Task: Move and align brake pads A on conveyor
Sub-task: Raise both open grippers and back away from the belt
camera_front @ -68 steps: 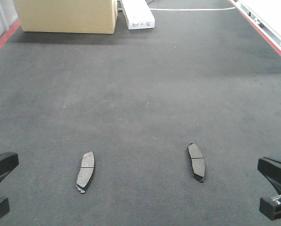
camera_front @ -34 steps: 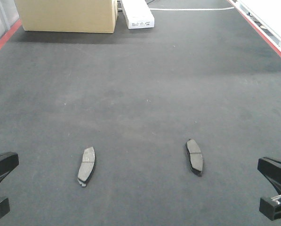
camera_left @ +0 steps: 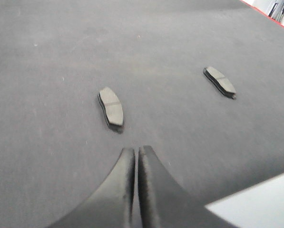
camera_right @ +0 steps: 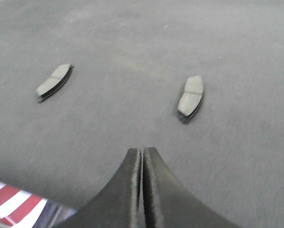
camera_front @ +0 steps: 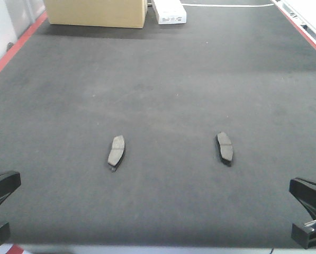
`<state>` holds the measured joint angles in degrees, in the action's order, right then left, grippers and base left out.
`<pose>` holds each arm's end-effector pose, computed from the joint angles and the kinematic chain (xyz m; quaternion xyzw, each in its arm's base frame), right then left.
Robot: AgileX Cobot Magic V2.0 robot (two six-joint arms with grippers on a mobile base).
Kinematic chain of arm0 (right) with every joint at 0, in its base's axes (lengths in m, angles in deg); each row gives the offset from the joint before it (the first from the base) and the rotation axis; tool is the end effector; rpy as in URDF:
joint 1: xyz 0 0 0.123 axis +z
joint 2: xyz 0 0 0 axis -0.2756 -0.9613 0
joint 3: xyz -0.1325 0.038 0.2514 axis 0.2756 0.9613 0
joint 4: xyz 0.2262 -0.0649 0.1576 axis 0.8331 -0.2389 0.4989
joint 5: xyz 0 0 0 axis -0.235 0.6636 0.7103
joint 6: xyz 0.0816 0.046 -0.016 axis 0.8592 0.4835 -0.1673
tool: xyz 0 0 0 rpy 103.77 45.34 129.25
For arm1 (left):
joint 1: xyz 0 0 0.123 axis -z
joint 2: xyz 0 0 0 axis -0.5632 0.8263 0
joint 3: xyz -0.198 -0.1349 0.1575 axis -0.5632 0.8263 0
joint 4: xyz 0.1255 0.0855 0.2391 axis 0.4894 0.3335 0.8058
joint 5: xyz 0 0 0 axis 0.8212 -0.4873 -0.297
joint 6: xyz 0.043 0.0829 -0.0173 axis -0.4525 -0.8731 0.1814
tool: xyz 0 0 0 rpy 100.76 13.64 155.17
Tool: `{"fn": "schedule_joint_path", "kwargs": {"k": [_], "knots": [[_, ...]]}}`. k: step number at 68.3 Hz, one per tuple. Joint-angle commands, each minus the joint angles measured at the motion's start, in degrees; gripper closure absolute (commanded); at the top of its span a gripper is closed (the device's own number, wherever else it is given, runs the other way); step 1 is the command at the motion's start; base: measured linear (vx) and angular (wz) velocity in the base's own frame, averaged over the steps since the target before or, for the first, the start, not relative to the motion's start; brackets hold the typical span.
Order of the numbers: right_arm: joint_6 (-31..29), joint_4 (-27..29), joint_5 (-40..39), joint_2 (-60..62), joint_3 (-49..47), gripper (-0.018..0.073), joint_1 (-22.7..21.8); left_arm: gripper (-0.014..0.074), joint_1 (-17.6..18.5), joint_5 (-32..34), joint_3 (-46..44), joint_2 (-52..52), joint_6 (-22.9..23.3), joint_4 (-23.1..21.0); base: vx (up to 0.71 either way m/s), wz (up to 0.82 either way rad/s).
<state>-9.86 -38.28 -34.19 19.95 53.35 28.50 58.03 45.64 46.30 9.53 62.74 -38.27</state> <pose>0.1456 0.0440 0.2710 -0.1006 0.8468 0.1219 0.5080 0.1434 -0.0689 0.2868 0.1030 0.8359 -0.1863 0.5059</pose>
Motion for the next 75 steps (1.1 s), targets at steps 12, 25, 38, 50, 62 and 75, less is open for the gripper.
{"fn": "schedule_joint_path", "kwargs": {"k": [12,25,38,50,62,75], "knots": [[-0.6,0.3,-3.4,0.0,-1.5,0.0568,0.1,0.0603,0.3,3.9,-1.4,0.0,-0.1,-0.3,-0.18,-0.03],[-0.6,0.3,-3.4,0.0,-1.5,0.0568,0.1,0.0603,0.3,3.9,-1.4,0.0,-0.1,-0.3,-0.18,-0.12],[-0.6,0.3,-3.4,0.0,-1.5,0.0568,0.1,0.0603,0.3,3.9,-1.4,0.0,-0.1,-0.3,-0.19,-0.06],[-0.6,0.3,-3.4,0.0,-1.5,0.0568,0.1,0.0603,0.3,3.9,-1.4,0.0,-0.1,-0.3,-0.21,0.02],[-0.6,0.3,-3.2,0.0,-1.5,0.0568,0.1,0.0603,0.3,3.9,-1.4,0.0,-0.1,-0.3,-0.21,0.09],[-0.6,0.3,-3.2,0.0,-1.5,0.0568,0.1,0.0603,0.3,3.9,-1.4,0.0,-0.1,-0.3,-0.21,0.09]]}}
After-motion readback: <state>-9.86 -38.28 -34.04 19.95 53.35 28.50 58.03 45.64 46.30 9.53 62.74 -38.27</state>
